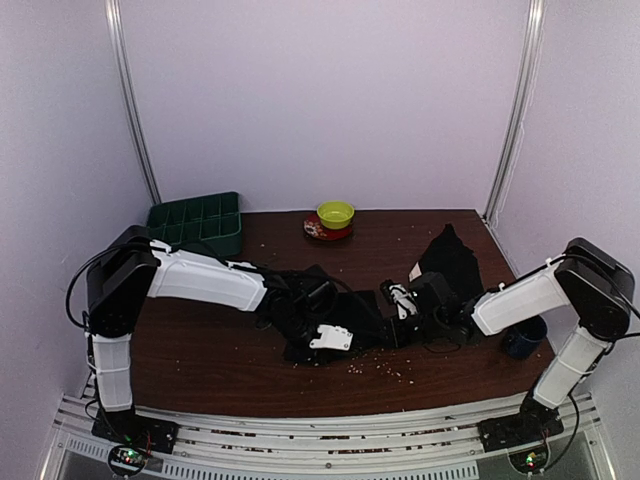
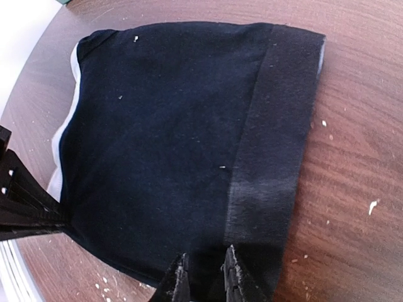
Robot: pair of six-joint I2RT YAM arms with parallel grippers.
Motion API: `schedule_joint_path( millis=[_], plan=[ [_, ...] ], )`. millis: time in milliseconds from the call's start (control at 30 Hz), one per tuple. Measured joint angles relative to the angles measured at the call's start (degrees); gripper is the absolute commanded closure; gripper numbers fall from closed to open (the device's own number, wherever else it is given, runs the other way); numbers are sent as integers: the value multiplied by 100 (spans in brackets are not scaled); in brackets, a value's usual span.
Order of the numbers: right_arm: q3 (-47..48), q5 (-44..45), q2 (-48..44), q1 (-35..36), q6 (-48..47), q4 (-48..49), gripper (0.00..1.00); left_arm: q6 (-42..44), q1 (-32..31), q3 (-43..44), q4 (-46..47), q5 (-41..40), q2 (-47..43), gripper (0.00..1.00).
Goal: Roll the underwear
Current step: Smooth out the underwear at the center of the board, then pick up the underwear from the center of the board.
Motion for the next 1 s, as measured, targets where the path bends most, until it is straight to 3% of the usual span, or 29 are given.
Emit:
schedule_joint_path(
  millis=[167,267,633,1000],
  plan=[
    [-48,-17,-79,0,-39,-63,77,153,0,-256,-83,-9,-212,43],
    [-55,-138,-142,15,-98,-68,73,170,0,-256,-229,-33,-254,29],
    [-599,-343,-1832,59,-361,101,66,173,0,-914,177,-273,-1056,32],
    [-739,-339,-2050,59,-372,173,65,223,-13,-1488,909,-660,-1099,38]
  ],
)
